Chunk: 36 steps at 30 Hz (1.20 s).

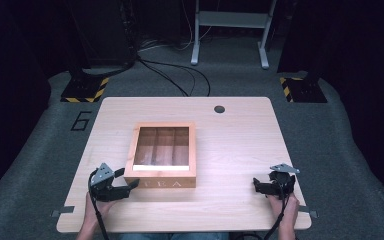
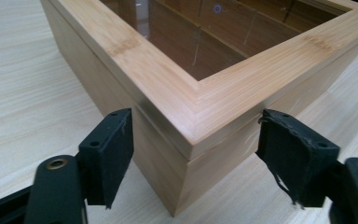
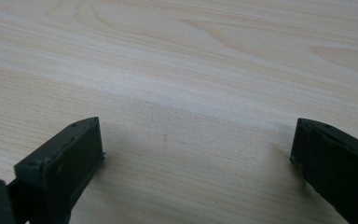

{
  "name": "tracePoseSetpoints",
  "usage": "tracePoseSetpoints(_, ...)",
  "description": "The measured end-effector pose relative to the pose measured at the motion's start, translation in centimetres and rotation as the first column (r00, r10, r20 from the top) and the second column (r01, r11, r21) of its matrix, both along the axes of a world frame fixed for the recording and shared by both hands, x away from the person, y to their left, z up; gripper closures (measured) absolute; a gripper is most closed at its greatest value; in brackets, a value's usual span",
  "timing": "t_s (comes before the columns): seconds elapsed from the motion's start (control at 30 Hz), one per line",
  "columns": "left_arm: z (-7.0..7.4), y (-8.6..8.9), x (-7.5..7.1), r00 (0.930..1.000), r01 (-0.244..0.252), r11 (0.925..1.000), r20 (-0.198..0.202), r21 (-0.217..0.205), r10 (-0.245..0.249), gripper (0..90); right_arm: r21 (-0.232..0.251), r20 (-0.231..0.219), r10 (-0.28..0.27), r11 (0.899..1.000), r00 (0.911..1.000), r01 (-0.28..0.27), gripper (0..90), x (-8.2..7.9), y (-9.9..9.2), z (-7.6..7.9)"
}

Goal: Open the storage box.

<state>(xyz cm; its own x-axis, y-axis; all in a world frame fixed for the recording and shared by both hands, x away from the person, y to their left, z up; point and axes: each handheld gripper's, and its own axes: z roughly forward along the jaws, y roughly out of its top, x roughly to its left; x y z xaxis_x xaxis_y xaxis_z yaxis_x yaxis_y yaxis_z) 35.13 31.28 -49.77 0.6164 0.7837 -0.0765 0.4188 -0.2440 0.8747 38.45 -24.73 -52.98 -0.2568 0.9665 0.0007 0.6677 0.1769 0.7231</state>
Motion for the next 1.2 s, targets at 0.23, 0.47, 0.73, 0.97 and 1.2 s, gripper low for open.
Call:
tracePoseSetpoints(0.23, -0.2, -0.1, -0.2, 0.9999, -0.01, 0.9999, 0.011, -0.008, 0.01, 27.4, 0.0, 0.0, 0.0, 1.0, 1.0, 0.0, 1.8, 0.0, 0.0, 0.0)
tracePoseSetpoints(0.47, -0.4, -0.3, -0.4, 0.999, -0.026, 0.9994, 0.034, -0.023, 0.027, 27.3, -0.001, -0.001, 0.0, 1.0, 1.0, 0.0, 1.8, 0.0, 0.0, 0.0)
tracePoseSetpoints(0.73, -0.3, -0.4, -0.5, 0.9969, -0.044, 0.9981, 0.063, -0.044, 0.046, 27.4, 0.0, -0.001, 0.0, 1.0, 1.0, 0.0, 1.8, 0.0, 0.0, 0.0)
tracePoseSetpoints(0.97, 0.0, -0.7, -0.6, 0.9931, -0.057, 0.9973, 0.1, -0.048, 0.061, 27.3, 0.0, -0.001, 0.0, 1.0, 1.0, 0.0, 1.8, 0.0, 0.0, 0.0)
tracePoseSetpoints(1.2, 0.6, -1.0, -0.3, 0.9884, -0.069, 0.9952, 0.13, -0.069, 0.078, 27.5, 0.0, 0.0, 0.0, 1.0, 1.0, 0.0, 1.8, 0.0, 0.0, 0.0)
